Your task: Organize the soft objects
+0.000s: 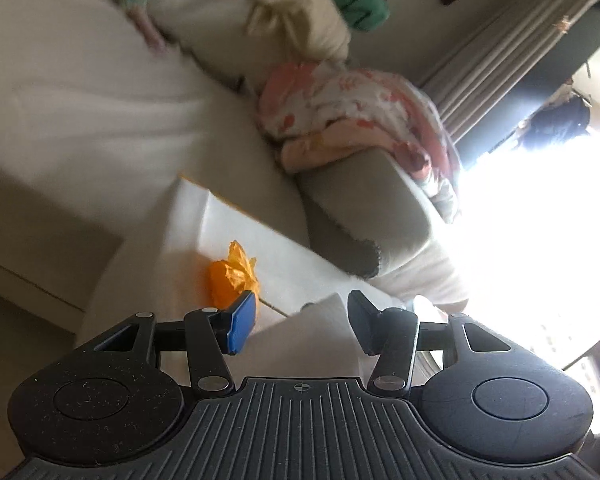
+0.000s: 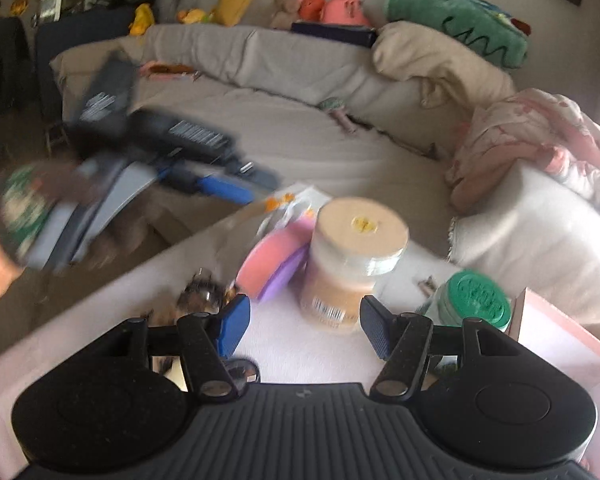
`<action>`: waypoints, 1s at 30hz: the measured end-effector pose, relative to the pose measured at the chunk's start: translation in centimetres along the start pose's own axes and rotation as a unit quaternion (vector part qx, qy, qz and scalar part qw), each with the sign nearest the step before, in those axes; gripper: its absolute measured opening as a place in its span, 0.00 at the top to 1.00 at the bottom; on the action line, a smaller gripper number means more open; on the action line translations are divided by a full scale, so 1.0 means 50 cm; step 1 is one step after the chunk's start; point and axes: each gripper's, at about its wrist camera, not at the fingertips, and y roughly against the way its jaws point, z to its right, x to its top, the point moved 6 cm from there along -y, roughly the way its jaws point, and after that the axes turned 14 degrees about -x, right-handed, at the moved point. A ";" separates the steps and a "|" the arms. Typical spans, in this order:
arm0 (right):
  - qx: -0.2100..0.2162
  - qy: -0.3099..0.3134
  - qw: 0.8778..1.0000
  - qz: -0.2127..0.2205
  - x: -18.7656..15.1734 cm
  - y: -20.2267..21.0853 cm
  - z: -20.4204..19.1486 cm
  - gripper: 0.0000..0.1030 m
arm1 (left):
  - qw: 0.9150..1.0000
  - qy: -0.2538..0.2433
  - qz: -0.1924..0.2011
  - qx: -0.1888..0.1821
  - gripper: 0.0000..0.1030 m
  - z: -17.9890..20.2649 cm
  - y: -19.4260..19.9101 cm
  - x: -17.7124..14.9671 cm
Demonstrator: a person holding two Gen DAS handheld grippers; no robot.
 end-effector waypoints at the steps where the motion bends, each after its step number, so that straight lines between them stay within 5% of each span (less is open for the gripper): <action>1: -0.002 0.007 1.000 0.000 -0.007 0.002 -0.005 0.40 | 1.000 0.005 -0.008 -0.002 0.46 -0.006 -0.012 0.004; 7: -0.018 0.053 0.998 0.011 -0.043 0.007 -0.026 0.40 | 0.995 -0.036 -0.078 -0.042 0.46 0.048 -0.046 -0.036; 12: -0.002 0.047 0.999 0.000 -0.044 -0.013 -0.033 0.40 | 0.991 -0.094 -0.094 0.011 0.46 0.079 -0.038 -0.076; 14: 0.002 0.040 0.999 -0.002 -0.045 -0.014 -0.034 0.40 | 0.992 -0.094 -0.085 0.007 0.47 0.082 -0.022 -0.085; 19: 0.012 0.027 1.000 0.006 -0.042 -0.008 -0.030 0.40 | 0.998 -0.047 -0.033 -0.023 0.71 0.062 0.024 -0.091; 24: 0.025 0.005 0.999 0.020 -0.010 -0.023 -0.042 0.40 | 1.000 -0.011 0.003 -0.023 0.75 0.042 0.073 -0.094; 30: 0.040 0.001 0.999 0.020 0.035 -0.090 -0.106 0.41 | 0.999 0.000 -0.003 -0.037 0.77 0.047 0.073 -0.098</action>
